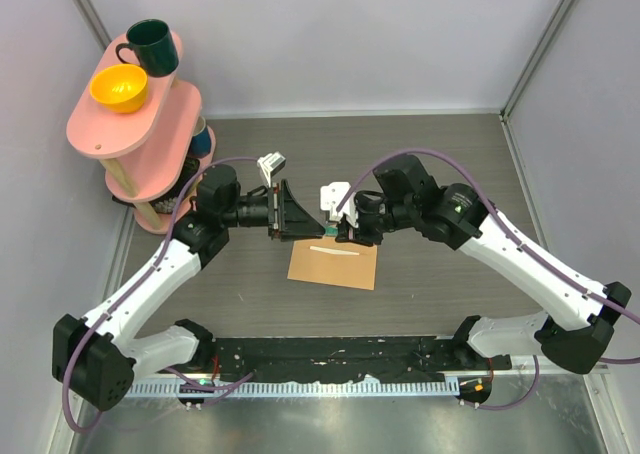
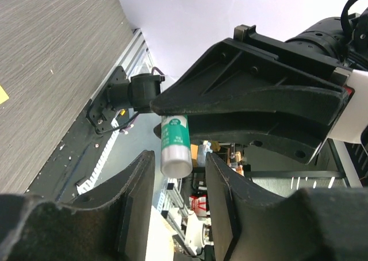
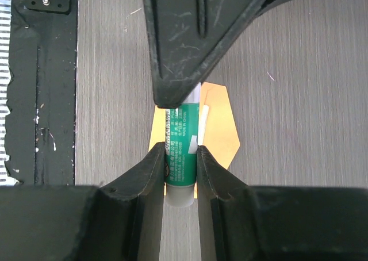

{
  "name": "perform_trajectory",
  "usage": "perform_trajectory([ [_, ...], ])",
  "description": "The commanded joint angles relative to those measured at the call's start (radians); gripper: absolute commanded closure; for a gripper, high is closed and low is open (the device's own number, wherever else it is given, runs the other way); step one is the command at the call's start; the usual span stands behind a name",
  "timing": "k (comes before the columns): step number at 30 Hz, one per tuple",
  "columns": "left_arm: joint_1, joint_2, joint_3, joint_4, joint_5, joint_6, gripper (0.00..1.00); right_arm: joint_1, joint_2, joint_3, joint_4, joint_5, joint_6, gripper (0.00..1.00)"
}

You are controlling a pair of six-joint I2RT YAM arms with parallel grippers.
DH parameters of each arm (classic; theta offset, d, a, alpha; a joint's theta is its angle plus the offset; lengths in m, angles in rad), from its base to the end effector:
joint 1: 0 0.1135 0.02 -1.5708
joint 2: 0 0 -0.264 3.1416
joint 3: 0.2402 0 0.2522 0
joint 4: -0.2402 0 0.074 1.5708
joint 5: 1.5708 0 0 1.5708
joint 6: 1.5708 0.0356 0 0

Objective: Place the letter into the envelope and seal it

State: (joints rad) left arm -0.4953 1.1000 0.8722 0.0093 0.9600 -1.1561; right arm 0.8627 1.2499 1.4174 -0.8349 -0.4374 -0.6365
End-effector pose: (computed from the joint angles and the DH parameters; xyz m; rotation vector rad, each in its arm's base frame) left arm 0.2013 -0.1419 0.3314 0.1436 2.1968 -1.9150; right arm 0.1523 0.2010 0.3983 -1.6881 1.4622 0.6119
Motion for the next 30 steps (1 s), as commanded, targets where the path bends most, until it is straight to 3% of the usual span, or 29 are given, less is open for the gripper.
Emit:
perform_trajectory([
  [1,-0.002,-0.038,-0.009,0.038,0.034,-0.007,0.56,0.002,-0.015,0.034,0.014,0.039,0.008,0.99],
  [9,0.0,-0.032,-0.004,0.032,0.022,0.007,0.66,0.004,-0.014,0.035,0.004,-0.018,0.008,0.99],
  [19,-0.002,-0.026,0.001,0.023,0.019,0.016,0.7,0.006,0.0,0.055,-0.029,-0.057,0.009,0.99],
  [23,-0.005,-0.038,0.002,0.021,0.02,0.045,0.9,0.006,0.003,0.052,-0.029,-0.053,0.017,0.99],
  [26,-0.005,-0.075,0.01,0.026,0.02,0.125,0.96,0.004,0.011,0.06,-0.029,-0.079,0.058,0.99],
  [30,-0.018,-0.149,0.039,-0.048,0.011,0.526,0.97,-0.013,0.028,0.055,-0.033,-0.223,0.153,0.99],
])
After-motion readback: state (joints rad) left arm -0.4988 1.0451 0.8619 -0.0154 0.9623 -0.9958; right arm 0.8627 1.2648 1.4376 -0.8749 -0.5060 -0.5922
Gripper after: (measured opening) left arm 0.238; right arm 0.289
